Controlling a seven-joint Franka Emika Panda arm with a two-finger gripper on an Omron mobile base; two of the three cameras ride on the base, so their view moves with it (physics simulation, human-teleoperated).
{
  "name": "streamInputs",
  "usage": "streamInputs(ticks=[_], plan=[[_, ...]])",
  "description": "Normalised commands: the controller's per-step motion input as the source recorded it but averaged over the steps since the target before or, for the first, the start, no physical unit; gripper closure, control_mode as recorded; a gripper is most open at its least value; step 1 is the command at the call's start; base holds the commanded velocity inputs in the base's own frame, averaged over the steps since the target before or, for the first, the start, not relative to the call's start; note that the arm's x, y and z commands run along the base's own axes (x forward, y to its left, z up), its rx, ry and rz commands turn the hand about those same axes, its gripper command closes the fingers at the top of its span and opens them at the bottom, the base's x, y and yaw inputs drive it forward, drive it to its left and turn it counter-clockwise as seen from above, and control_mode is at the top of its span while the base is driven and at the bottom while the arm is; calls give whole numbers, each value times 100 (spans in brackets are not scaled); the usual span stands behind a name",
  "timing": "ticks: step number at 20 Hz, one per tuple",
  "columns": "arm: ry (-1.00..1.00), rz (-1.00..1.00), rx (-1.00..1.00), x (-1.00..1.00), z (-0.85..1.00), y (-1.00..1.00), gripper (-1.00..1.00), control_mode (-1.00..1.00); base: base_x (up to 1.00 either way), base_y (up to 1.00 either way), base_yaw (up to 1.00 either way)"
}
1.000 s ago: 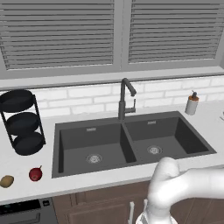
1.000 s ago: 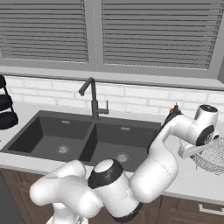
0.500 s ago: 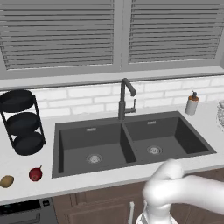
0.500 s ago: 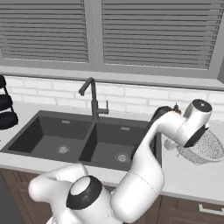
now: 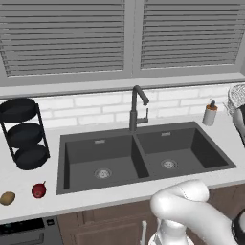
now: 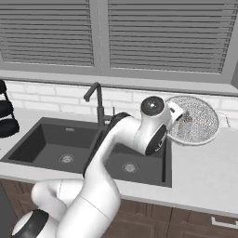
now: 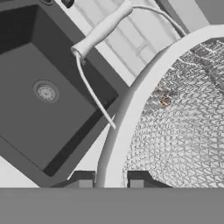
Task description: Put the colander in the sink, put the pear, kiwi in the colander, and turn on the sink faucet and pour water over the colander.
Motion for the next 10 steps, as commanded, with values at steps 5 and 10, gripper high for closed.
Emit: streamInputs(ticks=[5,10], plan=[[-7,0,-28,-18,83,100,100,-100,0,0,0],[0,0,-23,-11,97,100,100,-100,0,0,0]])
